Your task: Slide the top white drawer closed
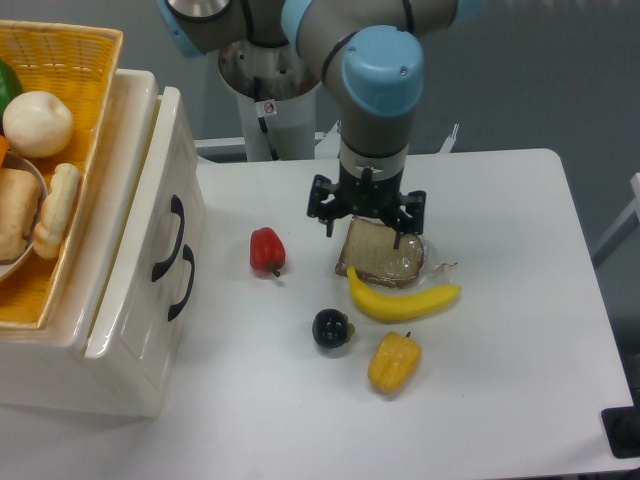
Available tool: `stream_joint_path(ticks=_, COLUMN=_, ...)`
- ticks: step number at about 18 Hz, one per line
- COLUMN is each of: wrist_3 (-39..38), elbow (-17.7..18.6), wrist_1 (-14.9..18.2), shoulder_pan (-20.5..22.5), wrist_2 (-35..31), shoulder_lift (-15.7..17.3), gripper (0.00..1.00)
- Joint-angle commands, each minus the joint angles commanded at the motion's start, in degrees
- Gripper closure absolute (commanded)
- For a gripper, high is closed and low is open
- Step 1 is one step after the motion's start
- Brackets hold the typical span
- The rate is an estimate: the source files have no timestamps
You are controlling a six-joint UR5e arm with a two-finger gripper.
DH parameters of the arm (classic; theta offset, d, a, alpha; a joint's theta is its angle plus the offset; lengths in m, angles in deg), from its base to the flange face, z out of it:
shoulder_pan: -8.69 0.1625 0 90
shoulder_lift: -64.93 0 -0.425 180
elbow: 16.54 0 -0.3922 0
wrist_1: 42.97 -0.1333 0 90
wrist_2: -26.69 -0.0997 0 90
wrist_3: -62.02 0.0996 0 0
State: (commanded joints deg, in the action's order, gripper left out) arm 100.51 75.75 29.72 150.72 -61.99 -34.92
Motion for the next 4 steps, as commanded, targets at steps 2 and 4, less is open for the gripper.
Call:
stream_joint_path(ticks=2, wrist_3=0.61, elbow=-1.23, wrist_1=0.09, shoulder_pan=-0.44, wrist_2=-0.36, shoulder_lift=-0.53, gripper=0.0)
stream_joint_path(ticks=4, wrist_3=0.7, elbow=-1.06, wrist_1=0.08, shoulder_pan=-0.7, wrist_2=-0.36, shoulder_lift=-0.53, gripper=0.0)
